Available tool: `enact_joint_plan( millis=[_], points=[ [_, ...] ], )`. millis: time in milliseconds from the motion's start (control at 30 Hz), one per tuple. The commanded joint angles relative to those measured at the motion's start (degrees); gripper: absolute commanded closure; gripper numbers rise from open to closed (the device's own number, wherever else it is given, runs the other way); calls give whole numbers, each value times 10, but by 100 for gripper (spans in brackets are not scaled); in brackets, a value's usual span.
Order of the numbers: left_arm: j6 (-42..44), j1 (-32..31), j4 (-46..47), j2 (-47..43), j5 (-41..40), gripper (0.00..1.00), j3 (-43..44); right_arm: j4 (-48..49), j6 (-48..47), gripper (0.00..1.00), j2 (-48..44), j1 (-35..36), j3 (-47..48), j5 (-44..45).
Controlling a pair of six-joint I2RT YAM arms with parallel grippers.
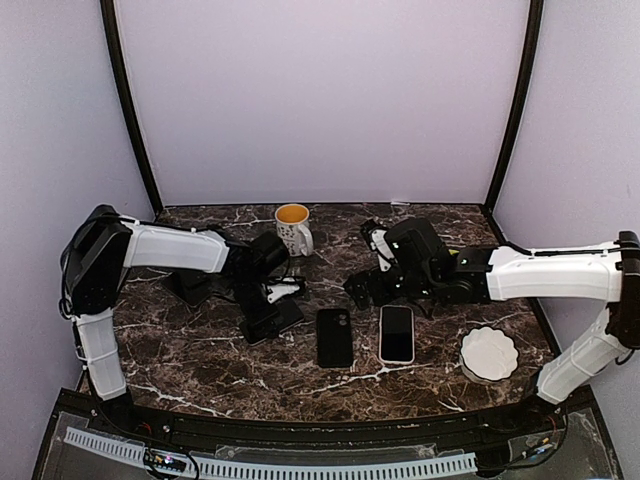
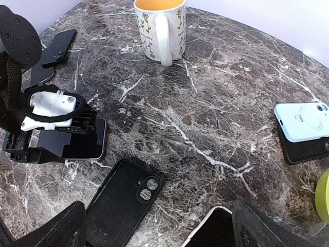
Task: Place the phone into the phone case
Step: Pick up the phone from the center of the board, then pass from the left arm to the right
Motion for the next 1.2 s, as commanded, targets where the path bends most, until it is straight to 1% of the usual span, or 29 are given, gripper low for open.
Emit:
enact_joint_plan(
  millis=[0,100,133,233,333,467,600,733,900,1067,1133,1167],
  points=[
    [-13,-13,-21,19,-8,52,-44,0,0,2,-19,-2,1,13],
    [-22,-14,19,-8,-36,62,-52,0,4,2,-27,-1,-1,13],
    [-26,-14,31,-27,-44,63,-63,1,6,2,-30,-1,-2,13],
    [-35,-13,105,-71,-61,63,-94,9,12,1,-34,-1,-3,5],
    [-56,-15,169,-120,-96,64,-139,27,29,1,-30,-1,-3,-13],
    [-89,-18,286,-168,-135,63,-196,96,66,2,-1,-1,-4,-70],
    [-125,-25,378,-201,-139,63,-254,188,112,3,74,-1,29,-133],
    [-145,-35,421,-218,-146,62,-284,221,134,4,158,-1,88,-181],
    [-146,-43,466,-244,-151,62,-317,288,162,8,247,-1,126,-254],
    [-159,-45,487,-253,-147,62,-328,321,199,11,307,-1,155,-282],
    [-161,-45,491,-254,-146,62,-332,333,209,17,331,-1,169,-304],
    [-162,-45,494,-255,-146,62,-335,339,214,22,343,-1,179,-314]
  ],
)
